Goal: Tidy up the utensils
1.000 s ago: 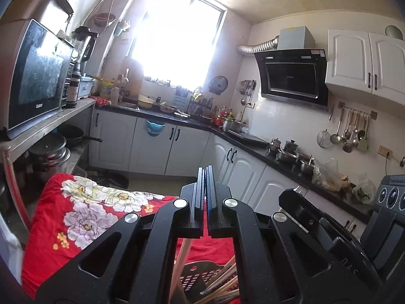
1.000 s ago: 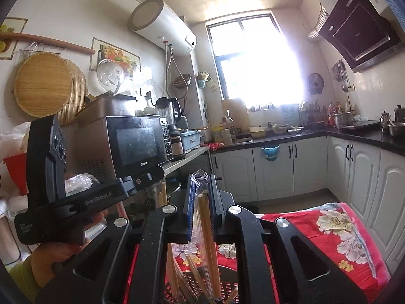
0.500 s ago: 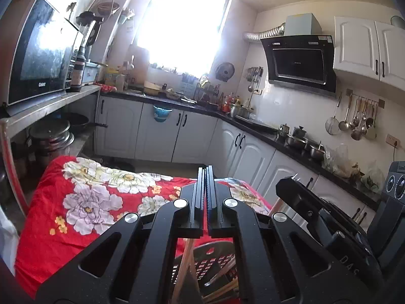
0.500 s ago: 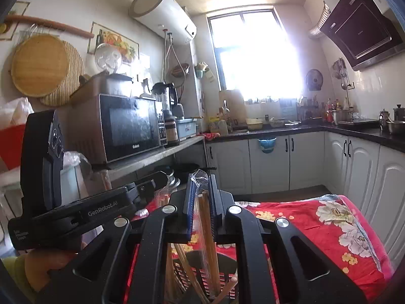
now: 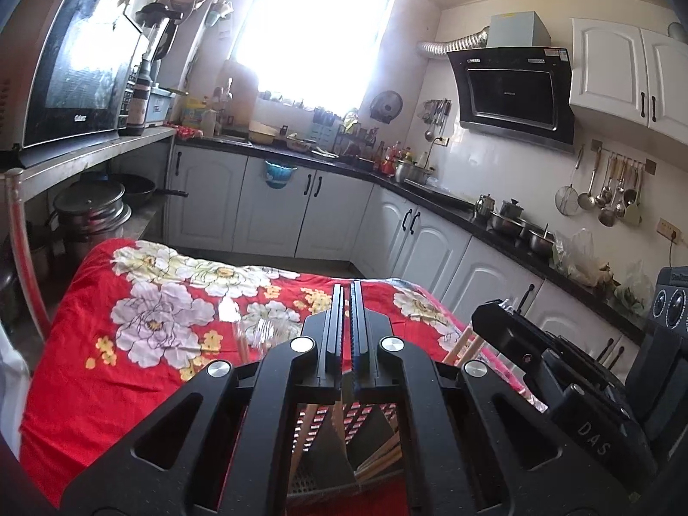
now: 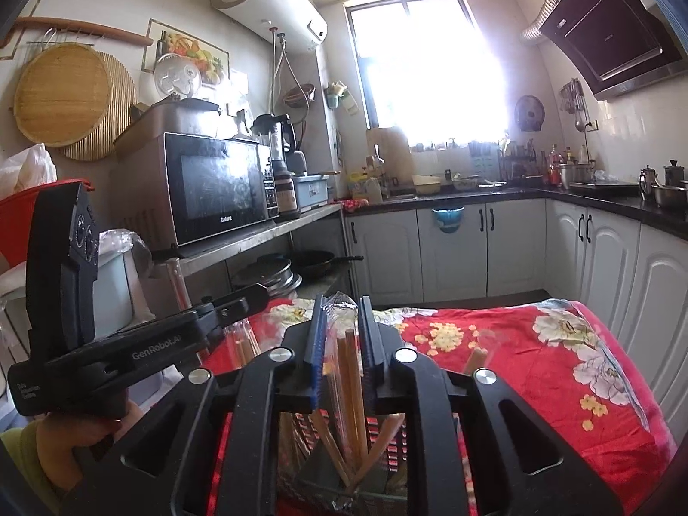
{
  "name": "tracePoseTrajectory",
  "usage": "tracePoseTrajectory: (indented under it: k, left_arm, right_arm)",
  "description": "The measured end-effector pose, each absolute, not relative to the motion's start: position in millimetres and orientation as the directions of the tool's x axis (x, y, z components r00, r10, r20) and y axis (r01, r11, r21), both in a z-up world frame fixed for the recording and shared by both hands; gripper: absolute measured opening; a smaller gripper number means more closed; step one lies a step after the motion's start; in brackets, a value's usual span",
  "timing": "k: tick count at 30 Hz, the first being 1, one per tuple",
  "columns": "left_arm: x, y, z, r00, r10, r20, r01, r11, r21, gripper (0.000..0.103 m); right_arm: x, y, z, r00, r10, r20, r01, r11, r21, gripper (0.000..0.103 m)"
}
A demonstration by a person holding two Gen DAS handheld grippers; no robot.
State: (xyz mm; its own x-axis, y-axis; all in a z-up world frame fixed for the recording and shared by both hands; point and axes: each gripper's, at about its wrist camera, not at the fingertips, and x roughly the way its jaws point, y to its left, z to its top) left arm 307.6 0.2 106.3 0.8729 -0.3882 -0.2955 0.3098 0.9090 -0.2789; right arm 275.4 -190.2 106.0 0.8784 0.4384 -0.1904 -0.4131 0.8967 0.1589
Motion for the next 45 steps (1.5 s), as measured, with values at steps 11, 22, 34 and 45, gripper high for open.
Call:
tracePoseTrajectory:
  k: [11, 22, 34, 45]
  left_arm:
    - [282, 12, 106, 0.873, -0.368, -0.320, 0.281, 0.916, -0.286, 0.018]
    - [250, 23, 103, 0.869, -0.346, -0.353, 0.248, 0.923, -0.296, 0.046]
    - [213, 27, 84, 0.846, -0.348, -0.404, 0.237, 0.924, -0.300, 0.067]
    - [181, 26, 62, 0.829, -0.339, -0.445, 0.227, 0.931, -0.286, 0.090]
  right_arm:
    - [258, -207, 102, 0.883, 0.419, -0.213, -0.384, 0.904, 0.189, 0.036]
    - [229, -211, 104, 0.888, 0.402, -0.222, -0.376, 0.914, 0.153, 0.052]
    - [191, -214, 92, 0.888, 0.393, -0.240, -0.370, 0.919, 0.135, 0.065]
    - [164, -222, 69, 0.886, 0.375, -0.272, -0.348, 0.927, 0.143, 0.076]
